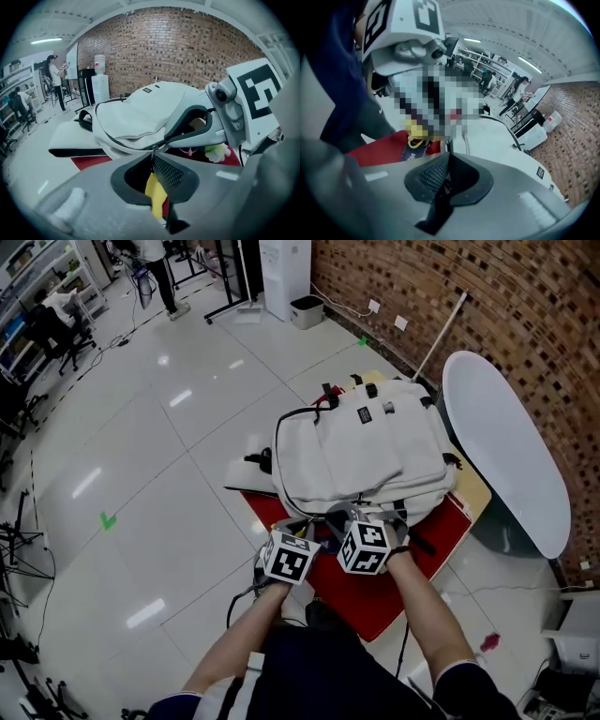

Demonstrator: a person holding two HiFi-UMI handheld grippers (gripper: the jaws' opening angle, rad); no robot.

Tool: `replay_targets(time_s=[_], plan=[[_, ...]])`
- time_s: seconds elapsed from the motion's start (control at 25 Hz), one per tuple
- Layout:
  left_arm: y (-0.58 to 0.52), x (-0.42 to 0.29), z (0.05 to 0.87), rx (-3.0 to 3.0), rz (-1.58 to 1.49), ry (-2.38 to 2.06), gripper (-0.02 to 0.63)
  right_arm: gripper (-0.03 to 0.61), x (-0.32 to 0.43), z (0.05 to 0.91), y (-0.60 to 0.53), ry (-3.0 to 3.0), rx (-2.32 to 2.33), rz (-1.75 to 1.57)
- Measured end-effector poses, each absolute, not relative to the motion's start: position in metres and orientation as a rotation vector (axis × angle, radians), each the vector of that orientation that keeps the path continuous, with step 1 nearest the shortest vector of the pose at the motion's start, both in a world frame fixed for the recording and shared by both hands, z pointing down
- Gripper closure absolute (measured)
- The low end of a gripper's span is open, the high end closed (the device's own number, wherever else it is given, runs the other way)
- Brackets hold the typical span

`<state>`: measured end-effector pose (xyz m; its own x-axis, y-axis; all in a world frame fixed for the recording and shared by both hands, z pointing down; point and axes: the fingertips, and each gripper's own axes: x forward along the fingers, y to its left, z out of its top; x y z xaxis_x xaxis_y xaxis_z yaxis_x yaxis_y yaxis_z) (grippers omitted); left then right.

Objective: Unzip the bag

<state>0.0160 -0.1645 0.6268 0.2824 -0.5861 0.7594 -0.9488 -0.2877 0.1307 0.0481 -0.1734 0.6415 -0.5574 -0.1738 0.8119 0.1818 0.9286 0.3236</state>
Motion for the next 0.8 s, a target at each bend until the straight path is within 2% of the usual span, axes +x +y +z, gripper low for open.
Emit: replay_targets(time_s=[0.8], plan=[[-0.187,-0.060,0.606,2.337,1.020,-1.095,0.597,0.558,0.061,0.637,-0.175,-1.949,0.217,-0.288]])
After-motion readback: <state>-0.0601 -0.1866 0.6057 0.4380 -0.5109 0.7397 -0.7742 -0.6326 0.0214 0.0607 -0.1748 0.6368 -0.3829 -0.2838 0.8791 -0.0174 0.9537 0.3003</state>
